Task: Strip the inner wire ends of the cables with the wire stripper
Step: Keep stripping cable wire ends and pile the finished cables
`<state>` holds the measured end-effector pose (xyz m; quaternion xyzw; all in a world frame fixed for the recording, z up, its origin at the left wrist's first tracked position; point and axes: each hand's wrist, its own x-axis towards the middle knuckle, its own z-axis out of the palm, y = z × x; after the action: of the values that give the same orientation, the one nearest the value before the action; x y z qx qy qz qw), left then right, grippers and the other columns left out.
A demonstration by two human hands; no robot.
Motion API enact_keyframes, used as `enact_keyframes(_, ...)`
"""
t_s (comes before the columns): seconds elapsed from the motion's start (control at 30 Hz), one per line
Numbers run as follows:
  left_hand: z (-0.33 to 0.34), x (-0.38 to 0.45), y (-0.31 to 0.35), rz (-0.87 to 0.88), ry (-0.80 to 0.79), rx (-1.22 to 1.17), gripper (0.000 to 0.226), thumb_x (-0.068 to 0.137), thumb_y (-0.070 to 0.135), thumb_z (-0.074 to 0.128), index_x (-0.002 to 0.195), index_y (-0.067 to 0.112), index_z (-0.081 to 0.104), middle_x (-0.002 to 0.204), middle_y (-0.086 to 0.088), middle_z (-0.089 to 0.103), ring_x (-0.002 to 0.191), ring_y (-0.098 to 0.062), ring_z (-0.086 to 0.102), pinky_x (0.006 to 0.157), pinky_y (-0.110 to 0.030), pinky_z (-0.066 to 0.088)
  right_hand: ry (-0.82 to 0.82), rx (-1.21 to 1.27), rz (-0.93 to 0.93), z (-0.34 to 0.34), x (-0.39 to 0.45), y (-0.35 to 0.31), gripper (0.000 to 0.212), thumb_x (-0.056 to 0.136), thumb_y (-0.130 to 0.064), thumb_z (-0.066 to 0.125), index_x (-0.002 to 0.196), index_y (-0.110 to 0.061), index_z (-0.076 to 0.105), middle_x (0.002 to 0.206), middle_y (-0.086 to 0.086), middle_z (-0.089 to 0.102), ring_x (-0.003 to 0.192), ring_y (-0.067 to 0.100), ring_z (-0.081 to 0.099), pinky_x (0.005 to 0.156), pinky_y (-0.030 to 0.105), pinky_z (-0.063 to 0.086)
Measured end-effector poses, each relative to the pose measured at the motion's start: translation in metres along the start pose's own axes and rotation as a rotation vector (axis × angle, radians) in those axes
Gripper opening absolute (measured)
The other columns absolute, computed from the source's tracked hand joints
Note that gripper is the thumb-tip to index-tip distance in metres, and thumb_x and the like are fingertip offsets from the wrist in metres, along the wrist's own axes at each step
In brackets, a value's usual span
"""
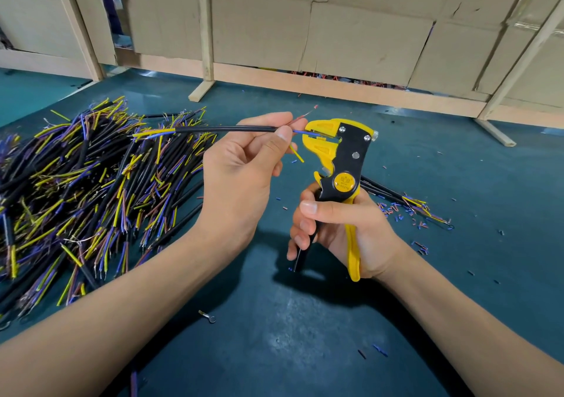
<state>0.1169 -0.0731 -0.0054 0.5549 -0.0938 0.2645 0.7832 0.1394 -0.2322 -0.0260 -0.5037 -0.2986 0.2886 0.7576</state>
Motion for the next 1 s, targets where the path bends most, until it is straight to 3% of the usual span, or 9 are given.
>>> enact_keyframes(0.23, 0.0, 0.001, 0.004, 0.014, -0.002, 0.0, 0.015, 0.094, 0.011, 0.064, 0.097, 0.021, 0.074, 0.103, -0.007, 0.077, 0.078, -0.017, 0.056, 0.066, -0.026, 0.043, 0.012, -0.008, -0.008, 0.002, -0.001, -0.001, 0.018, 0.084, -0.009, 0.066, 0.069, -0.006, 0.057, 0.061, 0.01, 0.049, 0.052, 0.027, 0.05, 0.06, 0.045, 0.053)
enact_keyframes(0.6, -0.001, 0.001, 0.005, 0.014, -0.012, 0.018, 0.012, 0.094, 0.009, 0.064, 0.1, 0.016, 0.071, 0.101, -0.008, 0.077, 0.079, -0.02, 0.057, 0.068, -0.028, 0.043, 0.087, 0.011, -0.002, 0.008, -0.001, -0.002, 0.028, 0.084, -0.013, 0.069, 0.064, -0.004, 0.052, 0.054, 0.011, 0.043, 0.044, 0.025, 0.046, 0.052, 0.041, 0.052)
enact_keyframes(0.77, -0.002, 0.002, 0.004, 0.015, 0.005, 0.052, 0.013, 0.094, 0.009, 0.064, 0.098, 0.018, 0.073, 0.098, -0.007, 0.078, 0.078, -0.023, 0.054, 0.068, -0.028, 0.043, 0.232, -0.047, 0.008, 0.009, 0.0, -0.003, 0.036, 0.076, -0.018, 0.071, 0.055, -0.011, 0.043, 0.044, 0.005, 0.033, 0.032, 0.02, 0.034, 0.042, 0.03, 0.045)
enact_keyframes(0.9, -0.002, 0.003, 0.006, -0.044, 0.003, 0.065, 0.012, 0.094, 0.007, 0.062, 0.1, 0.013, 0.071, 0.1, -0.007, 0.078, 0.077, -0.017, 0.059, 0.067, -0.026, 0.042, 0.271, -0.03, 0.019, 0.008, 0.0, -0.002, 0.034, 0.072, -0.017, 0.069, 0.055, -0.013, 0.04, 0.042, 0.004, 0.03, 0.029, 0.019, 0.031, 0.04, 0.026, 0.042)
enact_keyframes(1.0, 0.0, 0.005, 0.011, -0.199, -0.022, -0.055, 0.012, 0.095, 0.005, 0.061, 0.102, 0.009, 0.07, 0.107, -0.012, 0.076, 0.078, -0.013, 0.062, 0.066, -0.023, 0.041, 0.269, -0.003, 0.03, 0.006, 0.0, -0.003, 0.032, 0.074, -0.013, 0.066, 0.055, -0.013, 0.04, 0.044, 0.004, 0.029, 0.03, 0.019, 0.031, 0.04, 0.026, 0.042)
